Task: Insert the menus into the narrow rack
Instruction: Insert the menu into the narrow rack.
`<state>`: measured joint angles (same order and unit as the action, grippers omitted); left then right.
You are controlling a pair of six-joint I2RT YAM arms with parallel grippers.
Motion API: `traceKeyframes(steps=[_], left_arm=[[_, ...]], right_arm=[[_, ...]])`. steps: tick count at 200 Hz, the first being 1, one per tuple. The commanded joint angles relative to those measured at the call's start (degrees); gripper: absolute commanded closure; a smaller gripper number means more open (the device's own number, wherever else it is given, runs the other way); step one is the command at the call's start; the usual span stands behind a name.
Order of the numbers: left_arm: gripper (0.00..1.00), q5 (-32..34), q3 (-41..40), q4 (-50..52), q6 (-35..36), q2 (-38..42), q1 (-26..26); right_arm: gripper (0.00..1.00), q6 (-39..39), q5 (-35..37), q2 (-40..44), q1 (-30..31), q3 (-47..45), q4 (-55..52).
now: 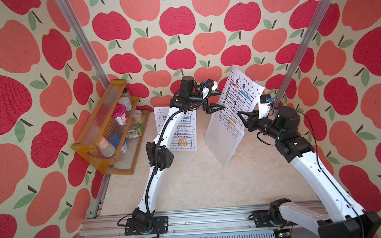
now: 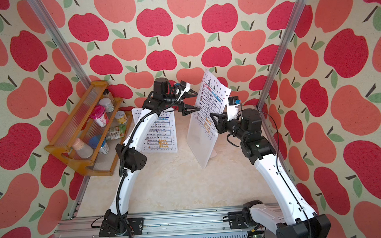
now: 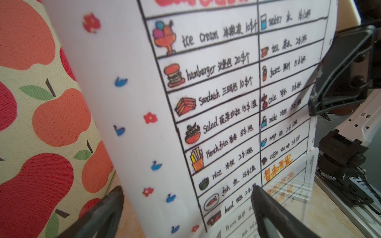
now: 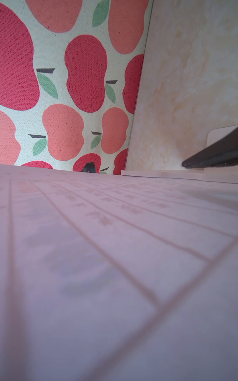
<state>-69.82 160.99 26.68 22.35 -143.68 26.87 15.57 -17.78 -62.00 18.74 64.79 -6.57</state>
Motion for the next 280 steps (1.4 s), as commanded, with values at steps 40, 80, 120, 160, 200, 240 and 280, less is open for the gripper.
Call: traceKeyframes(steps=[40,80,120,160,200,240,280], left_arm=[[0.02,-0.6,0.9,0.9,1.6,1.6,-0.3],[0.02,-0.5,1.0,1.2,1.7,1.7,-0.3],[0.02,-0.4,0.9,3.2,3.0,1.9,-0.4],[0.03,-0.4,0.9,4.9,4.2,2.2,-0.5],[0.03,-0.3,0.9,4.2,3.9,2.6,-0.5],[0.03,-0.3,0.9,5.0,4.3,2.9,-0.7],[0.03,-0.4,0.9,5.1,4.4,3.1,-1.2]], right_arm=[[0.88,0.6,0.1,1.9,0.3,-1.9,-0.1],[0.91,1.0,-0.2,2.6,0.3,-3.4,0.0],[0.91,2.3,-0.7,3.3,0.3,-5.3,1.0],[0.91,3.1,-0.8,3.6,0.8,-7.4,2.1],[0.72,0.7,1.5,3.5,0.8,-2.2,-0.9],[0.63,-0.7,3.4,2.5,0.8,1.8,-1.8],[0.87,-0.1,1.9,1.6,0.7,1.0,-1.5]])
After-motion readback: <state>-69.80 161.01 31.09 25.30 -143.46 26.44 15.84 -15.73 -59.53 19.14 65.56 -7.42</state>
